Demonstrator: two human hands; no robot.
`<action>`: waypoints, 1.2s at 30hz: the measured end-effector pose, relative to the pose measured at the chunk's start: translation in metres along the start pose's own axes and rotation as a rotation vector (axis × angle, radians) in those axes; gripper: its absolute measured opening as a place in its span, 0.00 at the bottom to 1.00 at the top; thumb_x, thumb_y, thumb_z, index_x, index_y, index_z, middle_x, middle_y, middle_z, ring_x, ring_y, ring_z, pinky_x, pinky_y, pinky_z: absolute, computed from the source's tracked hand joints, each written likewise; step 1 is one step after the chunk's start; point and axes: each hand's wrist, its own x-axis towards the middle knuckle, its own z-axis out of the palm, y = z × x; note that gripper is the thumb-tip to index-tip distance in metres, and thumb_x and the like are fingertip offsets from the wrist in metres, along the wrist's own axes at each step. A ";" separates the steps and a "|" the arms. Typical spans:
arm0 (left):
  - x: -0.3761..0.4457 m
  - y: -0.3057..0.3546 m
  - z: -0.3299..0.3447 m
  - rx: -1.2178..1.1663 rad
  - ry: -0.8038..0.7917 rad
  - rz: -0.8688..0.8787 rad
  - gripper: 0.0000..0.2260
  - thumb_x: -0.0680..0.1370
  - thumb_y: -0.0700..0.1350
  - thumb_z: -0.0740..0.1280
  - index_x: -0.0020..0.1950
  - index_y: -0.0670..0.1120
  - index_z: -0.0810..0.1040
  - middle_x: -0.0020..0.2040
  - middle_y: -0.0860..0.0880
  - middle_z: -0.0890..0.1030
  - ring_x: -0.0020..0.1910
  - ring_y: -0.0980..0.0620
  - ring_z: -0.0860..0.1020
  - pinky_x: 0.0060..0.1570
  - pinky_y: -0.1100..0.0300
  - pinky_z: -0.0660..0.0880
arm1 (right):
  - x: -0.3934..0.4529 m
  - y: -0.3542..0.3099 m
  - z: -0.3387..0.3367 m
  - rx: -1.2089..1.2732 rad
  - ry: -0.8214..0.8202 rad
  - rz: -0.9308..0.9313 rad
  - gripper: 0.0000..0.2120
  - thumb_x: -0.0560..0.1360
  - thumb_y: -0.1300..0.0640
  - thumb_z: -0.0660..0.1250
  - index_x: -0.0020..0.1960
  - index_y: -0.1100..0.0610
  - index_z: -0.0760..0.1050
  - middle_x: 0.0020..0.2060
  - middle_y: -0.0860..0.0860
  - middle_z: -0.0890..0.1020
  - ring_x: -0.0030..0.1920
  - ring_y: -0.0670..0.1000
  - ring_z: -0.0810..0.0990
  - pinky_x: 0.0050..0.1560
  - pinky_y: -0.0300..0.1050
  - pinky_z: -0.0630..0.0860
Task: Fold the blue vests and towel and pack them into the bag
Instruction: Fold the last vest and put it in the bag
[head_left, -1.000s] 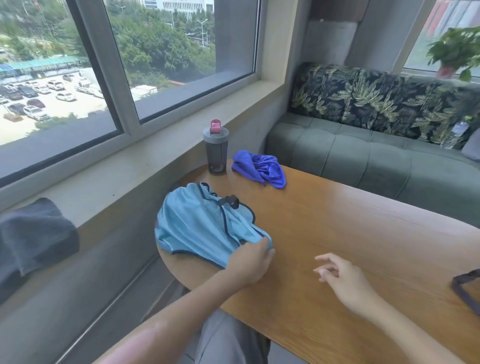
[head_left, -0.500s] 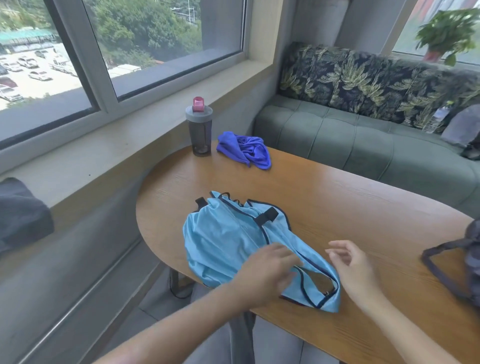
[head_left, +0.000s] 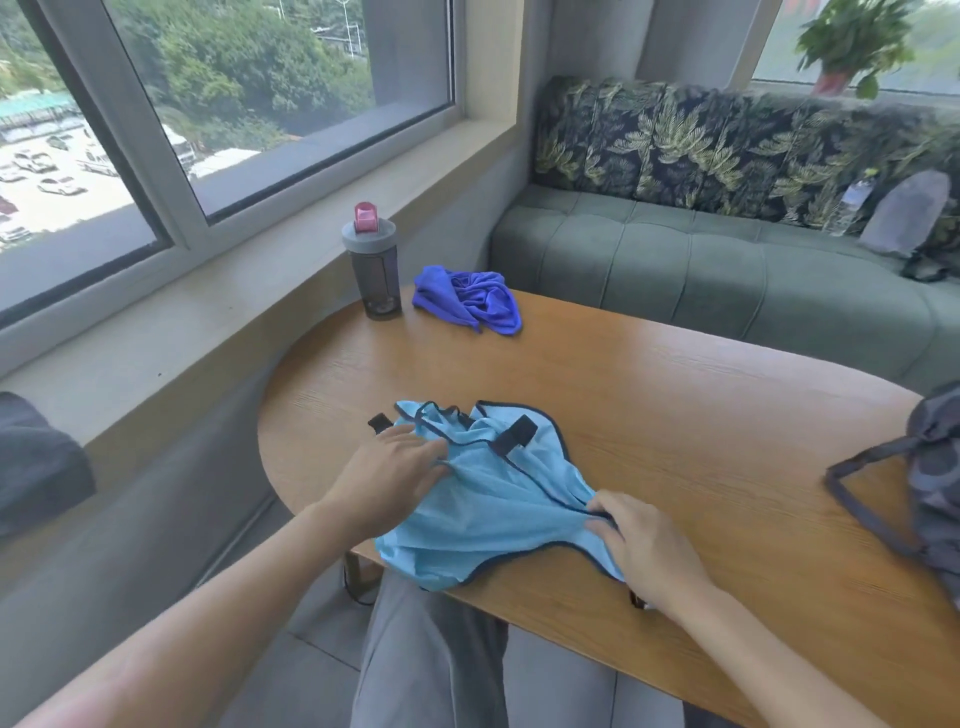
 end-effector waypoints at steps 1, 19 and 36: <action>0.005 0.007 -0.012 -0.049 -0.003 -0.013 0.17 0.83 0.59 0.52 0.44 0.49 0.69 0.36 0.51 0.75 0.39 0.46 0.76 0.43 0.54 0.72 | 0.002 0.004 -0.017 0.052 -0.005 0.034 0.07 0.83 0.49 0.63 0.45 0.43 0.72 0.39 0.42 0.78 0.40 0.44 0.76 0.41 0.43 0.71; 0.217 0.091 -0.206 -0.033 0.243 0.279 0.07 0.83 0.53 0.63 0.51 0.50 0.75 0.46 0.50 0.77 0.45 0.43 0.77 0.46 0.45 0.75 | -0.034 -0.002 -0.249 0.990 0.167 0.130 0.14 0.78 0.56 0.66 0.60 0.62 0.78 0.41 0.53 0.85 0.32 0.48 0.82 0.30 0.38 0.78; 0.065 0.154 0.049 -0.388 -0.118 -0.590 0.29 0.77 0.73 0.58 0.42 0.47 0.71 0.37 0.51 0.77 0.37 0.50 0.77 0.34 0.53 0.70 | -0.091 0.114 -0.041 0.728 0.445 0.516 0.12 0.78 0.63 0.70 0.58 0.50 0.77 0.44 0.47 0.86 0.46 0.45 0.85 0.41 0.35 0.77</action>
